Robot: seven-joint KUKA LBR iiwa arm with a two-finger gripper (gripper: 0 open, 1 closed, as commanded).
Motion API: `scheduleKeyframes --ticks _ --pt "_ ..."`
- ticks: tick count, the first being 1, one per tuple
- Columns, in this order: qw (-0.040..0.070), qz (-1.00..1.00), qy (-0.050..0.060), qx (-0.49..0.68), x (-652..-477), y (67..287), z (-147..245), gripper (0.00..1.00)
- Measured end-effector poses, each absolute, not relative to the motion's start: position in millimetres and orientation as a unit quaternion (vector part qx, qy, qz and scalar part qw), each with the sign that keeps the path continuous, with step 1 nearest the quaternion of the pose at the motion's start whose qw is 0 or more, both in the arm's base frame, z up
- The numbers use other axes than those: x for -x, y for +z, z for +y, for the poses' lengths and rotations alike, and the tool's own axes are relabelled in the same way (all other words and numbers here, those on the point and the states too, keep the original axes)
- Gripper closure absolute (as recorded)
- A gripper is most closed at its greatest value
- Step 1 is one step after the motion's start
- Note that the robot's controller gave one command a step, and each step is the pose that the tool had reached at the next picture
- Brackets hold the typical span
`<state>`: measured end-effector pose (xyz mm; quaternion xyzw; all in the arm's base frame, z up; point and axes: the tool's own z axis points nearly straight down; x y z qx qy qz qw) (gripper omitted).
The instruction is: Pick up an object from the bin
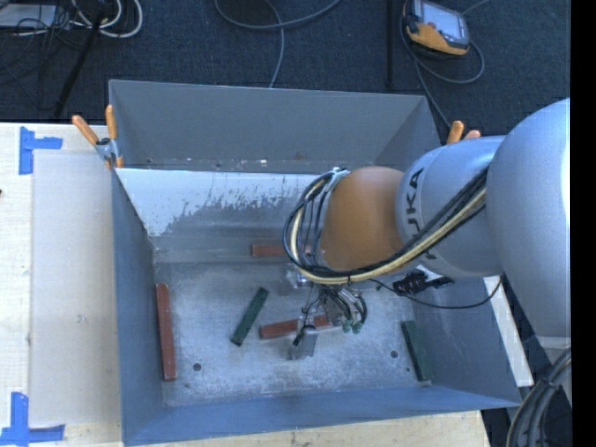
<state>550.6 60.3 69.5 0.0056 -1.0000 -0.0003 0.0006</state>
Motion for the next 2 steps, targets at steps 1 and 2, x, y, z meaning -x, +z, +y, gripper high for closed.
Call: scheduleKeyframes --ticks 1,2 --pt "0.000 -1.000 0.000 -0.005 -550.8 69.7 60.5 1.00" --pt "0.001 -1.000 0.000 -0.005 -550.6 69.4 60.5 0.00"
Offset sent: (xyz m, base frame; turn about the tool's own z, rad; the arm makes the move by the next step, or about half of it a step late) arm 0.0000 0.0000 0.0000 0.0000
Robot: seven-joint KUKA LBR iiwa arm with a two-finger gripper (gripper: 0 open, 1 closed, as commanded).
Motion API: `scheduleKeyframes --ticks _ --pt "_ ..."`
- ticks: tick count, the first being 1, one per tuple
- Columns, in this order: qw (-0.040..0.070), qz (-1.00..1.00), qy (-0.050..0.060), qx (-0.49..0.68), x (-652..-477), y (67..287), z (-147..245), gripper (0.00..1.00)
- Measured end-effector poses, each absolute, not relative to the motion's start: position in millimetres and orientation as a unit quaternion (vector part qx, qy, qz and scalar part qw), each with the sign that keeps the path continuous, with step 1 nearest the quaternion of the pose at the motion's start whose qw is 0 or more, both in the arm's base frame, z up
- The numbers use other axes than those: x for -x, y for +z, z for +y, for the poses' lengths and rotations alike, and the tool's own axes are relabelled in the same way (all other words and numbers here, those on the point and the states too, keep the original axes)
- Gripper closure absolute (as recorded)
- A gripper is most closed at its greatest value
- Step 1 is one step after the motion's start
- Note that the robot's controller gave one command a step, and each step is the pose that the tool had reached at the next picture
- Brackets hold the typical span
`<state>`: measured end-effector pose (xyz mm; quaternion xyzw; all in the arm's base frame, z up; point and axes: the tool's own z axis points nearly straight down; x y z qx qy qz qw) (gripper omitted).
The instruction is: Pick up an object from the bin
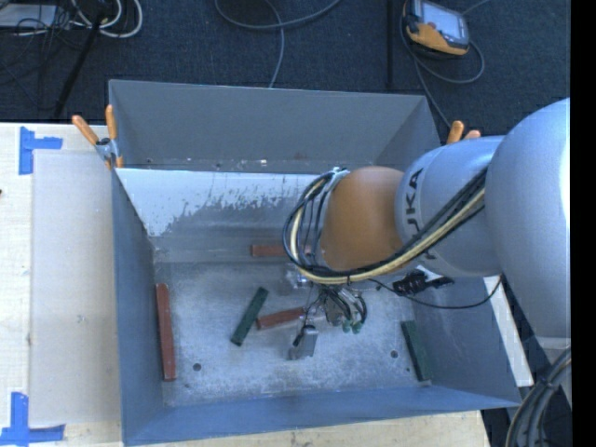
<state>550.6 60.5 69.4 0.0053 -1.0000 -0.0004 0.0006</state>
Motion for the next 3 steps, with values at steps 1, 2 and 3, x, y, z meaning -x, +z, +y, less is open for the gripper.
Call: scheduleKeyframes --ticks 1,2,3 --pt "0.001 -1.000 0.000 -0.005 -550.6 69.6 60.5 1.00" --pt "0.001 -1.000 0.000 -0.005 -550.6 69.4 60.4 0.00" --pt "0.001 -1.000 0.000 -0.004 -550.7 69.6 60.5 1.00"
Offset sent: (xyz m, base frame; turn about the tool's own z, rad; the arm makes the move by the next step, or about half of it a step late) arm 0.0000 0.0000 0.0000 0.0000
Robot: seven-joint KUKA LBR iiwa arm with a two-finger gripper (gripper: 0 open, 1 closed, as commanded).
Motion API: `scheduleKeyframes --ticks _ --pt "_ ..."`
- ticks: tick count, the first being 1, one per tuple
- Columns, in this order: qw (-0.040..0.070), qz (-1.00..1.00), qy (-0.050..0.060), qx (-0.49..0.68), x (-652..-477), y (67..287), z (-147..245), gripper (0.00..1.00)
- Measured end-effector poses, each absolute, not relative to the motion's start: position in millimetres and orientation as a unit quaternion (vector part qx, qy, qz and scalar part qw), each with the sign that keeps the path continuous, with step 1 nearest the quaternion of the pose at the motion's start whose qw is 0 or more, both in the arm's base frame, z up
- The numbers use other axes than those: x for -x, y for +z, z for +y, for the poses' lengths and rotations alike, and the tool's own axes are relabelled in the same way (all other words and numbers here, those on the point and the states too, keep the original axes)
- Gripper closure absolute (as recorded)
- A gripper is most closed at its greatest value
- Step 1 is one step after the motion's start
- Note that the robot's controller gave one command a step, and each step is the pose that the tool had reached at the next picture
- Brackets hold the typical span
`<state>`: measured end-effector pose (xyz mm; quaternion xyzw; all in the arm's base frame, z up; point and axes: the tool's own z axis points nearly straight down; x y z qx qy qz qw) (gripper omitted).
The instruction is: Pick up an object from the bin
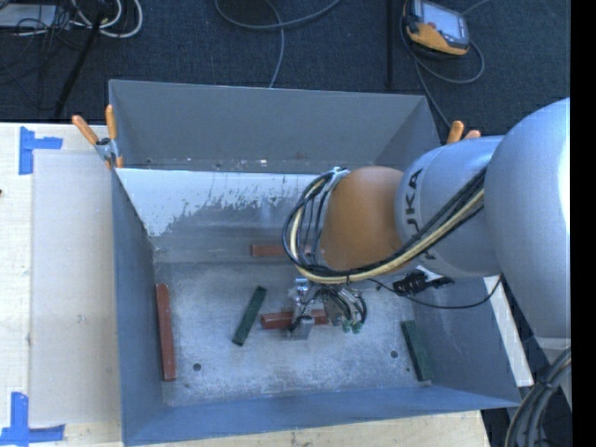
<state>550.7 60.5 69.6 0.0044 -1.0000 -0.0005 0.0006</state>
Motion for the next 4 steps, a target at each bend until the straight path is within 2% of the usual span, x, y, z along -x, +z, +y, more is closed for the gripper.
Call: scheduleKeyframes --ticks 1,2,3,4 --pt "0.001 -1.000 0.000 -0.004 -550.6 69.5 60.5 0.00" --pt "0.001 -1.000 -0.001 -0.004 -550.6 69.6 60.5 1.00" --pt "0.003 -1.000 0.001 -0.018 -514.6 68.9 11.7 1.00" --pt "0.002 -0.997 0.000 -0.080 -476.7 86.6 -23.3 1.00"
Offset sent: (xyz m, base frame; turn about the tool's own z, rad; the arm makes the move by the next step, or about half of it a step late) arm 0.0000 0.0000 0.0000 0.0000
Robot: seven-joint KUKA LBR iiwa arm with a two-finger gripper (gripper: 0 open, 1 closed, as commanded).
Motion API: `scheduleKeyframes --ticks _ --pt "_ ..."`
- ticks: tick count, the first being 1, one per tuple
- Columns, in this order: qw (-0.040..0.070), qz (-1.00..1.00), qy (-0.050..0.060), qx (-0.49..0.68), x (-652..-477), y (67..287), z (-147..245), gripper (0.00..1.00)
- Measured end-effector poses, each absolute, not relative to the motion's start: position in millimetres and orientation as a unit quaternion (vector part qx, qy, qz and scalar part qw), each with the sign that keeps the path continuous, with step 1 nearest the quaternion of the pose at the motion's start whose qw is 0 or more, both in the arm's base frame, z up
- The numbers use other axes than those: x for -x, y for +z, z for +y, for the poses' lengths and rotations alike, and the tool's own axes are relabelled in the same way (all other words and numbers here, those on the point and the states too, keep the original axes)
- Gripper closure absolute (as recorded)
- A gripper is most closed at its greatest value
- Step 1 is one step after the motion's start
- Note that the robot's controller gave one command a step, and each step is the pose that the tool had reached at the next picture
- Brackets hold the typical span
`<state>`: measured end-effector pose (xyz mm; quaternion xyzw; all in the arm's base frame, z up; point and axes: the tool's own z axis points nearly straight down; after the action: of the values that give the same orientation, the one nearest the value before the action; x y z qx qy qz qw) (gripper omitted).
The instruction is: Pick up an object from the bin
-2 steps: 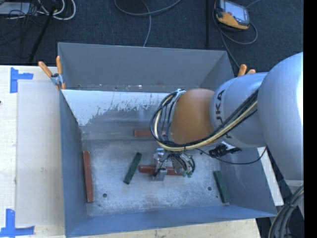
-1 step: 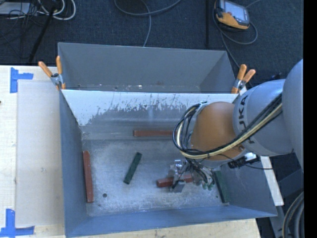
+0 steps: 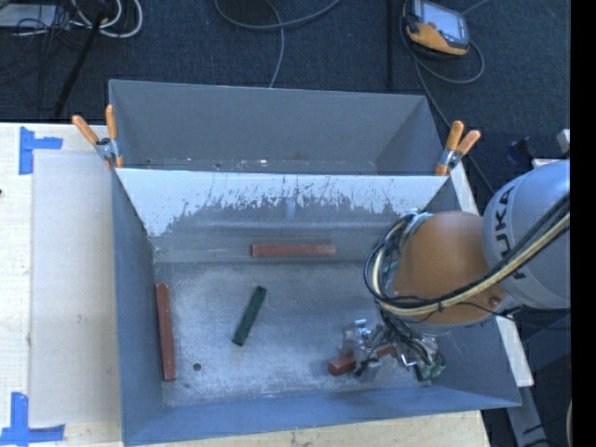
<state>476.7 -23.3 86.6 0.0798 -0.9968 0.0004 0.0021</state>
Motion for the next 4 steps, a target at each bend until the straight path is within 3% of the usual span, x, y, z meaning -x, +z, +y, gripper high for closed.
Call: scheduleKeyframes --ticks 1,2,3,4 --pt "-0.004 -0.996 0.001 -0.084 -477.4 195.0 -34.8 1.00" --pt "0.000 -0.997 0.000 -0.083 -476.1 190.6 -34.8 0.00" --pt "-0.001 -0.997 -0.001 -0.073 -485.9 67.4 -0.9 0.00" --pt "0.001 -0.997 0.000 -0.073 -485.0 69.7 -1.6 1.00"
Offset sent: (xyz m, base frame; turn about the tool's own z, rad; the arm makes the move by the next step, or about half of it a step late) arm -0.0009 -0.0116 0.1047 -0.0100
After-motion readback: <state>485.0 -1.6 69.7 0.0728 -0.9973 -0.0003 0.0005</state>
